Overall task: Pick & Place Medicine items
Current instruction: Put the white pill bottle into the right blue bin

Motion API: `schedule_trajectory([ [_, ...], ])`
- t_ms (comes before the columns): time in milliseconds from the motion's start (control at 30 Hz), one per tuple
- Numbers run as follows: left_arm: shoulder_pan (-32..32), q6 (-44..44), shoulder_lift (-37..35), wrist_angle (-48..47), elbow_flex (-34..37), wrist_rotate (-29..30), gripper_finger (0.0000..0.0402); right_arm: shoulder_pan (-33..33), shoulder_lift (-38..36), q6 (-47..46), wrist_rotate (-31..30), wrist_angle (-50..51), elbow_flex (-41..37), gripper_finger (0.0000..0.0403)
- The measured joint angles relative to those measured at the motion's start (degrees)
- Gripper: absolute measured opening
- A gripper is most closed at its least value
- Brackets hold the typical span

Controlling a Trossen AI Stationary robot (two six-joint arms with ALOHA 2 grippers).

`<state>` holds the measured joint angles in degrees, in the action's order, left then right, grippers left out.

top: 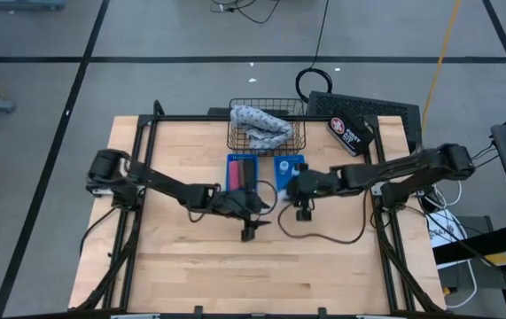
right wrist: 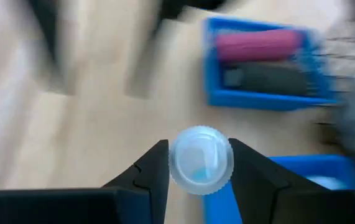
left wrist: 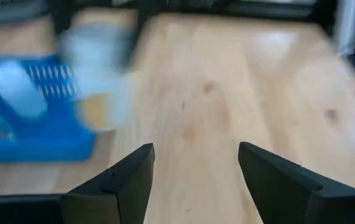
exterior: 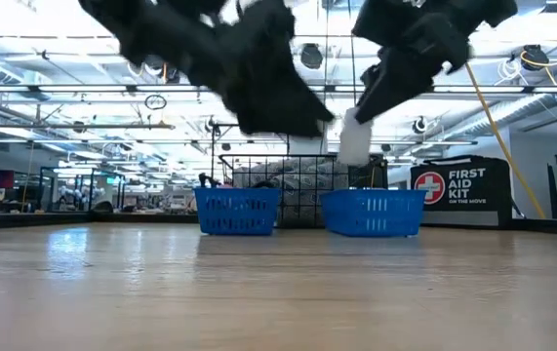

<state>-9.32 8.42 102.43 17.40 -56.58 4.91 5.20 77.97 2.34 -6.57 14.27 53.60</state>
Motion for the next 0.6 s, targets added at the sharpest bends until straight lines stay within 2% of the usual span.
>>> schedule_trajectory([
  [167, -0.1, -3.6, -7.4, -2.0, 0.8, 0.4, 0.0241, -2.5, -4.9, -0.2, -8.2, 5.9, 0.0, 0.0125],
  [267, -0.1, -4.8, -10.1, -0.6, 1.9, 0.9, 0.0242, -5.1, -5.6, -1.8, -10.0, 8.0, 0.0, 0.0125],
  [500, -0.1, -5.3, -9.4, -0.8, 2.5, 1.0, 0.0241, -8.3, -1.5, -3.2, -9.6, 8.8, 0.0, 0.0125],
  [600, -0.1, -5.1, -8.5, -1.7, 2.5, 1.1, 0.0241, -9.1, 1.1, -3.2, -6.9, 7.4, 0.0, 0.0125],
])
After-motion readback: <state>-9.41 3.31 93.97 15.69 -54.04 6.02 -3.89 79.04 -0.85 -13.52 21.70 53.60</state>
